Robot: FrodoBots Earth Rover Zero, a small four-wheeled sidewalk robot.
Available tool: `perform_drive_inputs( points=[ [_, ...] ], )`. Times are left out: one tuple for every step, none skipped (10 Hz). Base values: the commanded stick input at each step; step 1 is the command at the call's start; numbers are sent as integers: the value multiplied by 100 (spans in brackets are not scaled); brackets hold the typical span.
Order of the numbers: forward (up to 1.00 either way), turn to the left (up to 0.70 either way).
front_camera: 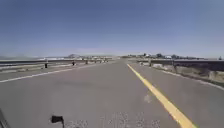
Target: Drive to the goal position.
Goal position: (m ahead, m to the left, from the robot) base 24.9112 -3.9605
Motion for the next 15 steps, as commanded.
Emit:
perform_drive_inputs(
  points=[
    [85, 0],
    [85, 0],
    [85, 0],
    [85, 0],
    [85, 0],
    [85, 0],
    [85, 0],
    [85, 0],
    [85, 0],
    [85, 0],
    [85, 0],
    [85, 0],
    [85, 0],
    [85, 0],
    [85, 0]
  ],
)
